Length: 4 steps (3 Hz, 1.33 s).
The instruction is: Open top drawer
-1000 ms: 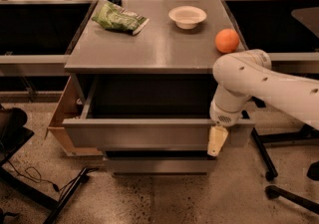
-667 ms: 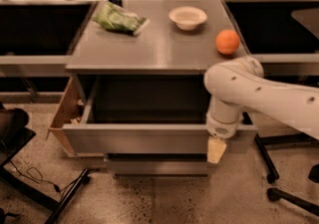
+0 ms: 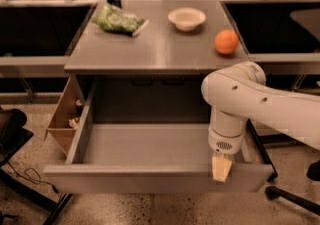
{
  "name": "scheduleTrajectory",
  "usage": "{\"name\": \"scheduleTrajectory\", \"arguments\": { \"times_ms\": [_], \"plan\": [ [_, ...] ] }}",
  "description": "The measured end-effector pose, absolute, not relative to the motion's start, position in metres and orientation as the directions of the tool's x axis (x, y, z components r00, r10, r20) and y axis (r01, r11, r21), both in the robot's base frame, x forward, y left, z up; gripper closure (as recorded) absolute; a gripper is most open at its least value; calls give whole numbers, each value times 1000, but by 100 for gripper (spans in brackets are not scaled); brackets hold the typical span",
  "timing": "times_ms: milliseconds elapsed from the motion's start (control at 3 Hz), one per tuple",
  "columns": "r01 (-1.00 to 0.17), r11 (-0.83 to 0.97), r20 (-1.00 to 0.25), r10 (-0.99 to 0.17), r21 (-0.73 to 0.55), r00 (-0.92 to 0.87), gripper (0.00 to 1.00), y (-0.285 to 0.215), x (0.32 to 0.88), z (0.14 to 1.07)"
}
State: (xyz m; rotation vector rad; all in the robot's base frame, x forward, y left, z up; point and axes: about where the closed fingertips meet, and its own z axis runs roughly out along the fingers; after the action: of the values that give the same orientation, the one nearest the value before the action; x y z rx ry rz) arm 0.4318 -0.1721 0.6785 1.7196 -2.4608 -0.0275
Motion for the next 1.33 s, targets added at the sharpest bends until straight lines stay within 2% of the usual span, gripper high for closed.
{"name": "scheduleTrajectory", "arguments": {
  "times_ms": [333, 667, 1333],
  "plan": [
    [-916, 386, 152, -917, 108, -369, 100, -191, 392, 683],
    [-915, 388, 153, -916, 109, -370, 100, -191, 393, 683],
    [-894, 427, 170, -899, 135, -404, 100, -198, 358, 687]
  ]
}}
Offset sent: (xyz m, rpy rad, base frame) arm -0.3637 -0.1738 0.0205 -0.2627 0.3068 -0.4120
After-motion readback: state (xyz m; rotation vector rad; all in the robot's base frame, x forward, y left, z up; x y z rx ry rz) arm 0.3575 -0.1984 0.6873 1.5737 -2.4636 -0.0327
